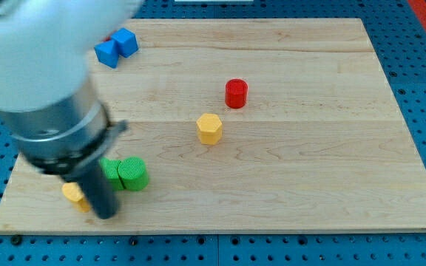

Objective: Place the heart vertically below the triangle

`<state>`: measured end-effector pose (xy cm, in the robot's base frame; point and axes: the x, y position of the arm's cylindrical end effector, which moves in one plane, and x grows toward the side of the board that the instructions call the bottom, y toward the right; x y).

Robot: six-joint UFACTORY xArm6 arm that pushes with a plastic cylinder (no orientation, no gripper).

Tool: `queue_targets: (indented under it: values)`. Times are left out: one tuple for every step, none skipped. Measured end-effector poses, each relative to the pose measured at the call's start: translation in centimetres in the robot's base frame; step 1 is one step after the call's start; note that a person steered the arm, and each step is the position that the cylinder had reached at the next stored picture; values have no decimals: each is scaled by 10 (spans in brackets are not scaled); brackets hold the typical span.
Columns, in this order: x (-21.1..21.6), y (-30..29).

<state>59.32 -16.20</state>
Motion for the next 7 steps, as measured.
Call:
queue_targets:
  values:
    - [-29, -18]
    - [-40, -17]
    - [-11, 2]
    - [3, -43]
    - [-40, -67]
    - [-68, -71]
    - [-71, -77]
